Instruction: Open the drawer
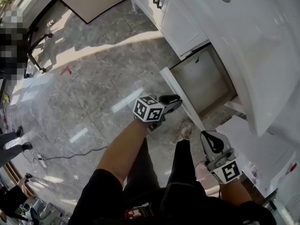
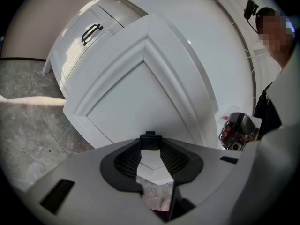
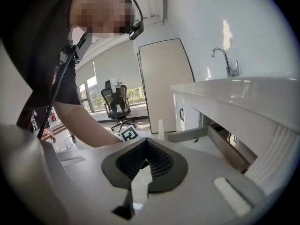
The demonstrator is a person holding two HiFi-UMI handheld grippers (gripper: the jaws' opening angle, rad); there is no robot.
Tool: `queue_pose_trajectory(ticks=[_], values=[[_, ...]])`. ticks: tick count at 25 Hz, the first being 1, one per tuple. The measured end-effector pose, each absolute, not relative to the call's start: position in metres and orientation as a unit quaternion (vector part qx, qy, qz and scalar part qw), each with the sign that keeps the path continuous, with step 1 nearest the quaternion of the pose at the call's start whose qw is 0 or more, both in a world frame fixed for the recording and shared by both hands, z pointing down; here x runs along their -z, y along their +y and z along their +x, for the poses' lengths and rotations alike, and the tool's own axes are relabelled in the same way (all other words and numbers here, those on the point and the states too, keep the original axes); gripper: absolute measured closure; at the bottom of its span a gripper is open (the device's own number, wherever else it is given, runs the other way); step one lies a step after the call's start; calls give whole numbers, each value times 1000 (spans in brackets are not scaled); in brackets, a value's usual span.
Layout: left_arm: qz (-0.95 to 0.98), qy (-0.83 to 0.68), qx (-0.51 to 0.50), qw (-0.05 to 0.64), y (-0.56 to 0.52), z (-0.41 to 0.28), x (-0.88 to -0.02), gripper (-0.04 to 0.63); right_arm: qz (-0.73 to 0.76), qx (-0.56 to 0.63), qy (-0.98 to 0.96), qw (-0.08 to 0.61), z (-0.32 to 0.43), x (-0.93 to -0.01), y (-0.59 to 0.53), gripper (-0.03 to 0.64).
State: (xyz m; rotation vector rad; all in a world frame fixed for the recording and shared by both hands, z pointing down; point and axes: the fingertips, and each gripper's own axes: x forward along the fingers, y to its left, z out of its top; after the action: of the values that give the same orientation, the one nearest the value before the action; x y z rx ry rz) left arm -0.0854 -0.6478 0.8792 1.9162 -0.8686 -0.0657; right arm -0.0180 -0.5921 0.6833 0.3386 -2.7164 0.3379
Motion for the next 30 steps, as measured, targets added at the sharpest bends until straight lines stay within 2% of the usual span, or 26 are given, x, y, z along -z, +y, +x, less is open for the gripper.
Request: queue_pose_trajectory(ticks=[3, 9, 19, 30], values=[[792, -359, 28, 493, -647, -87, -879, 466, 121, -117, -969, 182, -22, -679, -592, 618], [796, -355, 21, 490, -646, -87, -879, 469, 132, -130, -960, 212, -13, -687, -591, 618], [786, -394, -14, 476, -639, -91, -877, 468, 130, -123, -964, 198, -8, -677, -593, 618], [781, -414, 12, 468, -591, -91, -785, 468, 166, -121, -959, 195, 18, -633, -604, 618]])
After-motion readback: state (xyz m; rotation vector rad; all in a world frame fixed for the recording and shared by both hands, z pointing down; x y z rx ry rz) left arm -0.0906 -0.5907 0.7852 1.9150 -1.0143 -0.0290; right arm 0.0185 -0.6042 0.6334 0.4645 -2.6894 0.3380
